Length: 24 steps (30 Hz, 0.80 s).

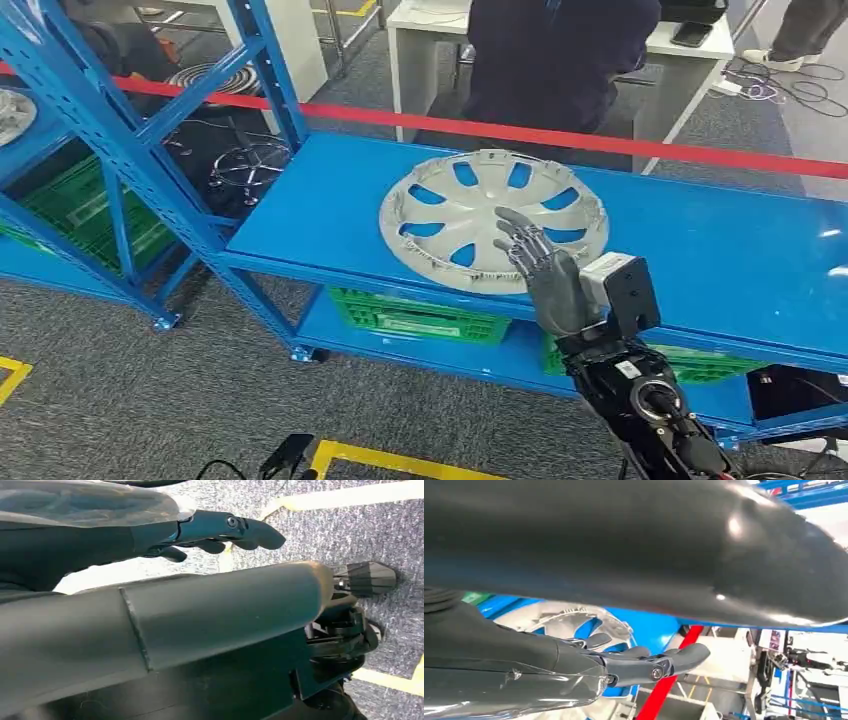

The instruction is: Take the parts from the cabinet and place them on the table.

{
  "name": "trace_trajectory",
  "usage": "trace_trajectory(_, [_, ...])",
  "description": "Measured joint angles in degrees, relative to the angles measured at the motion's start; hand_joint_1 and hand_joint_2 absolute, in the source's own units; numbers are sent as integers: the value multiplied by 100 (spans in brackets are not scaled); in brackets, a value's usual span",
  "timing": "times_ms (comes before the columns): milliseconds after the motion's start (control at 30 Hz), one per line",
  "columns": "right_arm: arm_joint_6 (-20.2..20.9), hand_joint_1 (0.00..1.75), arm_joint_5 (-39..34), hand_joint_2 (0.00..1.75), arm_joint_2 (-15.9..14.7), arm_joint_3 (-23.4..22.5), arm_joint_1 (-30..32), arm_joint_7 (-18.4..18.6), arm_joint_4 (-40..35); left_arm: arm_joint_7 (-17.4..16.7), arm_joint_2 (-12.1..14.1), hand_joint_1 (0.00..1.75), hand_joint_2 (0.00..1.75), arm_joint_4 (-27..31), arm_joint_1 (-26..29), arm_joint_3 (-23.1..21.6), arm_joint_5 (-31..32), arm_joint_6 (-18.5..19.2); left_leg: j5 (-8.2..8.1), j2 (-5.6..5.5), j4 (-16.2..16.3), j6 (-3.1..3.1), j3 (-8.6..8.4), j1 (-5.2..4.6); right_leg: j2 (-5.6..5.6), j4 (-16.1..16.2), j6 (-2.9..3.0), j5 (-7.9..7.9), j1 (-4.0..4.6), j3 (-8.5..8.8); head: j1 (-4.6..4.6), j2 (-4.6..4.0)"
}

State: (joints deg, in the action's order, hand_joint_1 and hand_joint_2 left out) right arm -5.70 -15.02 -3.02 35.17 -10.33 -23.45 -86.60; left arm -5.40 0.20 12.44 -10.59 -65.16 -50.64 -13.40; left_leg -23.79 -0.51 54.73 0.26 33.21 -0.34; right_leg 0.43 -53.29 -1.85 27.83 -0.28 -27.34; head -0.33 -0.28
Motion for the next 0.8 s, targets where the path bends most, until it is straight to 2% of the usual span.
trace_trajectory(133, [-37,0,53,0,-2,0,-1,20,2,0,0,0,0,0,0,0,0,-33,0,0,-1,0,0,0,0,1,0,0,0,-1,-2,0])
trace_trajectory(233, [-191,0,370,0,-2,0,-6,127,2,0,0,0,0,0,-1,2,0,-37,0,0,-1,0,0,0,0,1,0,0,0,-1,0,0])
trace_trajectory(333, [-648,0,1489,0,-58,4,-96,770,2,2,0,0,0,0,0,0,-15,-35,1,0,-1,0,-1,0,0,1,0,0,-1,-1,0,0])
trace_trajectory(367, [-676,0,1801,0,-92,2,-148,989,-4,4,0,0,0,0,1,0,-20,-33,1,0,-1,0,-1,0,1,1,0,0,-1,-1,0,0])
trace_trajectory(433, [-510,0,2672,0,-227,-11,-274,1708,-70,7,2,0,0,0,3,0,-22,11,1,1,0,0,-1,-1,1,1,0,-1,-2,-1,2,0])
trace_trajectory(533, [-172,0,3323,0,-365,-11,-497,2215,-111,2,9,0,0,0,3,0,-11,46,2,1,2,2,-1,-1,1,0,-1,-3,-3,0,0,0])
trace_trajectory(633, [125,0,3482,0,-459,2,-773,2339,-90,-4,22,0,0,0,-12,0,-4,33,3,1,1,2,-1,-1,1,0,-1,-3,-2,1,0,0])
trace_trajectory(800, [449,0,3428,0,-490,70,-1273,2269,189,-50,63,0,0,0,-45,2,-31,-44,7,-1,-4,2,0,-1,-1,-1,-1,-3,2,4,0,0])
